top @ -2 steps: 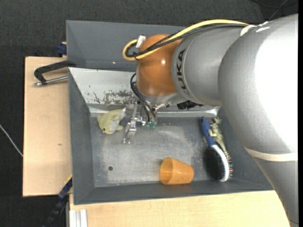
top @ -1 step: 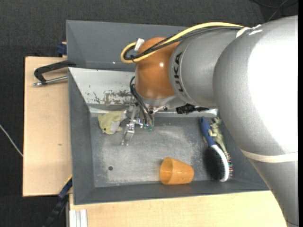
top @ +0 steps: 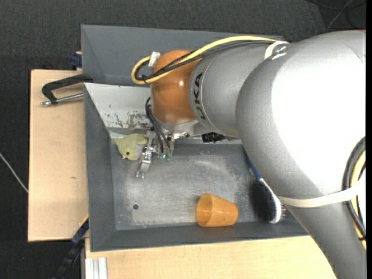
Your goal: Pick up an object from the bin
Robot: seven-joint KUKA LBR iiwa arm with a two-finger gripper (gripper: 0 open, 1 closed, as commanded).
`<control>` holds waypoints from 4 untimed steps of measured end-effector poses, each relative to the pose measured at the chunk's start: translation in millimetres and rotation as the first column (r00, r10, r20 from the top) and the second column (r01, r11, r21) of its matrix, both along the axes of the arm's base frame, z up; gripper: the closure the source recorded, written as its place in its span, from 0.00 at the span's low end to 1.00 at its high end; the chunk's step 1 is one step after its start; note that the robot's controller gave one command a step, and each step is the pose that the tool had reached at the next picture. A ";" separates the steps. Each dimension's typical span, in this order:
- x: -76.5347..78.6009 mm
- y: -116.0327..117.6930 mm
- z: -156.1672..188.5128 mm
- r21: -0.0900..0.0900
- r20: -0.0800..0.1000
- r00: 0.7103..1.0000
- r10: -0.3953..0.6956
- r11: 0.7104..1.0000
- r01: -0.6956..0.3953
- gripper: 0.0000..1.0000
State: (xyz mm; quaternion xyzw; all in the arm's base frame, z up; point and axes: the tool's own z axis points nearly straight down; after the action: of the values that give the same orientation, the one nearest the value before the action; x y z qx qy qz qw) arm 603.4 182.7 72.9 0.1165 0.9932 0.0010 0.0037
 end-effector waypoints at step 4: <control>-1.8 37.4 0.1 0.002 -0.002 0.990 -0.144 0.990 0.144 1.00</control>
Offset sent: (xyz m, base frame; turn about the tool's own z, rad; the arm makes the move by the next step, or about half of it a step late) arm -0.0040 0.0375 0.0553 0.0031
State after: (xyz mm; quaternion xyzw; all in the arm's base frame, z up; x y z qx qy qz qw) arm 601.6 220.1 73.1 0.1879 0.9822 0.0015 0.0030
